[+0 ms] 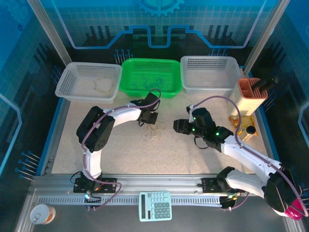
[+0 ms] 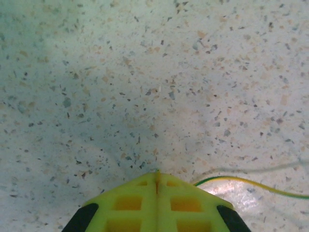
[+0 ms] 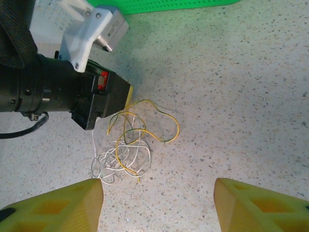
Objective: Untangle the cables
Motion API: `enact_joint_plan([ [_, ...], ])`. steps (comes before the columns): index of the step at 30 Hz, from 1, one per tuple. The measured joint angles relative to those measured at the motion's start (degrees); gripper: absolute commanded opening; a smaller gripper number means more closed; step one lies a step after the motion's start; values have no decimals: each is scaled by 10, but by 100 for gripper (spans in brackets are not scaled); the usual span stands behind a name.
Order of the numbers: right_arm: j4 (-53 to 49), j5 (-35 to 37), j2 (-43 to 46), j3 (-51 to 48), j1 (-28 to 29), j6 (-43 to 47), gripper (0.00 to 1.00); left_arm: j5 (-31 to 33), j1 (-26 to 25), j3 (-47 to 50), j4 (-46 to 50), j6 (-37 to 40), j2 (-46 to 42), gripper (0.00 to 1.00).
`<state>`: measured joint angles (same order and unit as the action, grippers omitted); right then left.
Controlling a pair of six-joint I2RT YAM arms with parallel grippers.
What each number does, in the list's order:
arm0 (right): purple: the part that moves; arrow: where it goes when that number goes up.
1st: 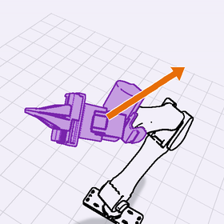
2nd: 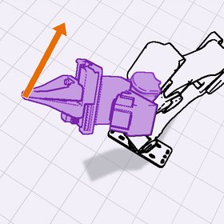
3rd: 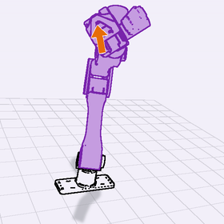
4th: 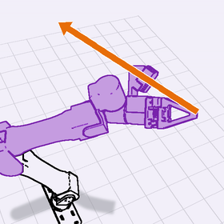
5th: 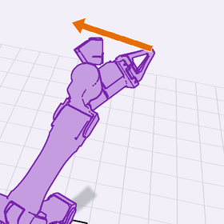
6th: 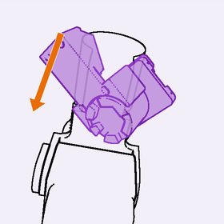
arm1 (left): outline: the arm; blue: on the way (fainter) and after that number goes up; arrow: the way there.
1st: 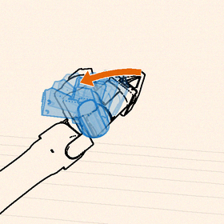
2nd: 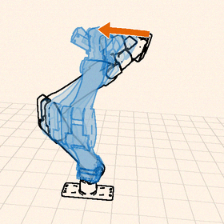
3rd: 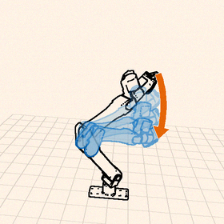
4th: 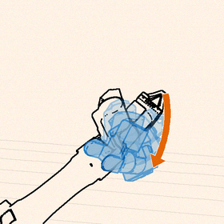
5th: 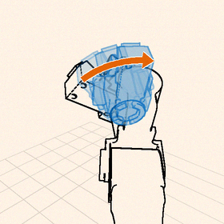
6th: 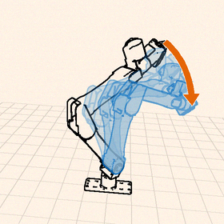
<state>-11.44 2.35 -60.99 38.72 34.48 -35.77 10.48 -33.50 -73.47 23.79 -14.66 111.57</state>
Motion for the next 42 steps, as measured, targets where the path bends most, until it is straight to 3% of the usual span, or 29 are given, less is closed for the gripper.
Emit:
enact_joint_plan([
  [13, 95, -55, -110, -2, 1, 18, 72, -68, -1, -10, 17, -4, -232, 0],
  [36, 167, -78, -196, 31, 12, 36, 71, -155, -4, -75, 44, -35, -313, 0],
  [39, 171, -80, -205, 37, 12, 39, 64, -162, -4, -85, 44, -41, -318, 0],
  [42, 177, -85, -216, 38, 12, 38, 39, -169, -4, -93, 44, -50, -323, 0],
])
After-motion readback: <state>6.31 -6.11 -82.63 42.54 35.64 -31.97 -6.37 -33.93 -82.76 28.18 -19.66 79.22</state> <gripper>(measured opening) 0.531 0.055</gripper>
